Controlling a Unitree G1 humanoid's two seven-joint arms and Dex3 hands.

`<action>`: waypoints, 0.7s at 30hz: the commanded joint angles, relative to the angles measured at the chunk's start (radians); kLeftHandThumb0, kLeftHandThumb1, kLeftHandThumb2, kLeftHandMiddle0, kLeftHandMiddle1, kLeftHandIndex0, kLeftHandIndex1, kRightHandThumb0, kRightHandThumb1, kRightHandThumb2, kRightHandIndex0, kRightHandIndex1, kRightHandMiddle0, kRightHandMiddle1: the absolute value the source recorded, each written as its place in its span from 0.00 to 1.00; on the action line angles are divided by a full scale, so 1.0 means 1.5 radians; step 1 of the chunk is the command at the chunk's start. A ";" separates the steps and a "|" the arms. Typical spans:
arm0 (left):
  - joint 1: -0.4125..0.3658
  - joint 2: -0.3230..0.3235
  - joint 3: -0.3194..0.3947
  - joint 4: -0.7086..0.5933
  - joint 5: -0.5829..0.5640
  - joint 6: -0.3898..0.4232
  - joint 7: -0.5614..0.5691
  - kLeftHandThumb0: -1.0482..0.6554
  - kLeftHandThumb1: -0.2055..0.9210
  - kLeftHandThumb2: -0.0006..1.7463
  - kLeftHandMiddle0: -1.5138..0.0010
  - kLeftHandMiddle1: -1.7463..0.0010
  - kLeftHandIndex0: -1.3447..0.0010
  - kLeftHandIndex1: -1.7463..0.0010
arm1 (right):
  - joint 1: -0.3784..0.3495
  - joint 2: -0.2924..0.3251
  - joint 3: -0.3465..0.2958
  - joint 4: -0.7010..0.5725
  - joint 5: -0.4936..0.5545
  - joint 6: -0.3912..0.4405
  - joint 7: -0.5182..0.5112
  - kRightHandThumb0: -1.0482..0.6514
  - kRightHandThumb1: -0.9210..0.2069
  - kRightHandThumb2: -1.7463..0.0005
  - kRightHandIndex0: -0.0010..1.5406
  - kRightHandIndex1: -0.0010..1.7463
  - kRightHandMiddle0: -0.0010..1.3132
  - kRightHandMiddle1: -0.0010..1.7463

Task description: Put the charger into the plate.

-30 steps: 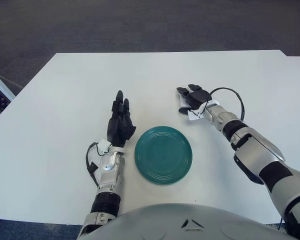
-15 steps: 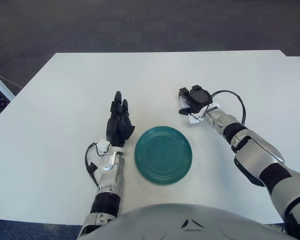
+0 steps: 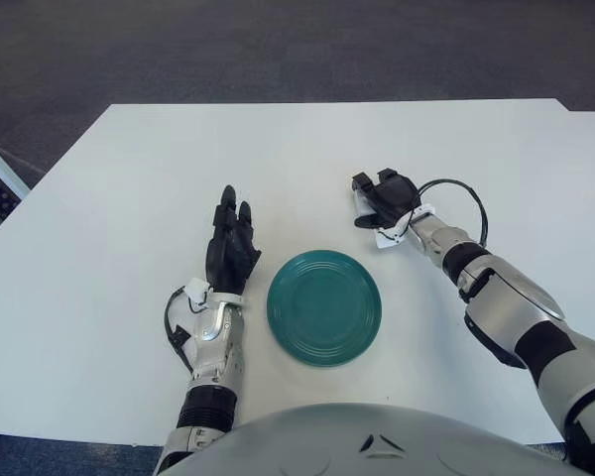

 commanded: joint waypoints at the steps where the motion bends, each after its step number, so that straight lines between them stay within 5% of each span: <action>1: 0.034 -0.041 0.010 0.069 -0.018 0.002 -0.013 0.00 1.00 0.43 1.00 1.00 0.94 0.97 | 0.042 0.006 0.005 0.019 -0.006 -0.013 0.021 0.31 0.00 0.62 0.52 1.00 0.54 1.00; 21: 0.020 -0.041 0.027 0.088 -0.020 -0.004 -0.027 0.00 1.00 0.43 1.00 1.00 0.96 0.97 | 0.026 0.002 -0.034 0.018 0.013 -0.027 0.008 0.34 0.00 0.60 0.56 1.00 0.54 1.00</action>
